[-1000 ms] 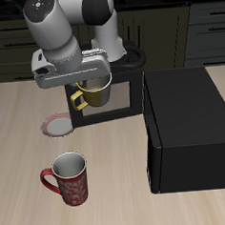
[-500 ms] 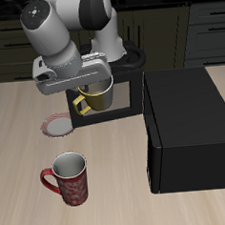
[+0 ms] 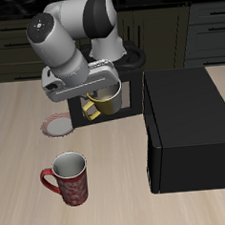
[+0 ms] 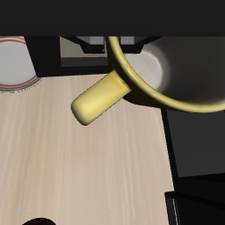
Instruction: Open the microwave and place the white and yellow mug in it
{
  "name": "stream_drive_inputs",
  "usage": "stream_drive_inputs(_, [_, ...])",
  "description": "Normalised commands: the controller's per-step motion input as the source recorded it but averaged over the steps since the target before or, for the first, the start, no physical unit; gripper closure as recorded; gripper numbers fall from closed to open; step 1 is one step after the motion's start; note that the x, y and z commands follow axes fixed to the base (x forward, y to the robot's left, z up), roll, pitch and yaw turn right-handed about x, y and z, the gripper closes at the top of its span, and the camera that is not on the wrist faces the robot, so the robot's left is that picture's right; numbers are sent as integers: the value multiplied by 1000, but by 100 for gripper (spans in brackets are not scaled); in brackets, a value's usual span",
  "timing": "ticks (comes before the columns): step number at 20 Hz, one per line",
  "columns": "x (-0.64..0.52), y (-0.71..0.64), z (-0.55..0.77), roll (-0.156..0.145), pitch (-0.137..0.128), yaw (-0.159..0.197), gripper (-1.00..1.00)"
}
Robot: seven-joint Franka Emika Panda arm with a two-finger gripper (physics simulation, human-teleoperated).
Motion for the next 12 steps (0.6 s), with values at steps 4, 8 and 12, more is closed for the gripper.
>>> stream_drive_inputs(4, [-16,256,-195,79,16,-20,100])
stream_drive_inputs(8, [-16,189,-92,46,1,-27,100])
stream_drive_inputs(12, [-69,275,-53,66,2,-5,100])
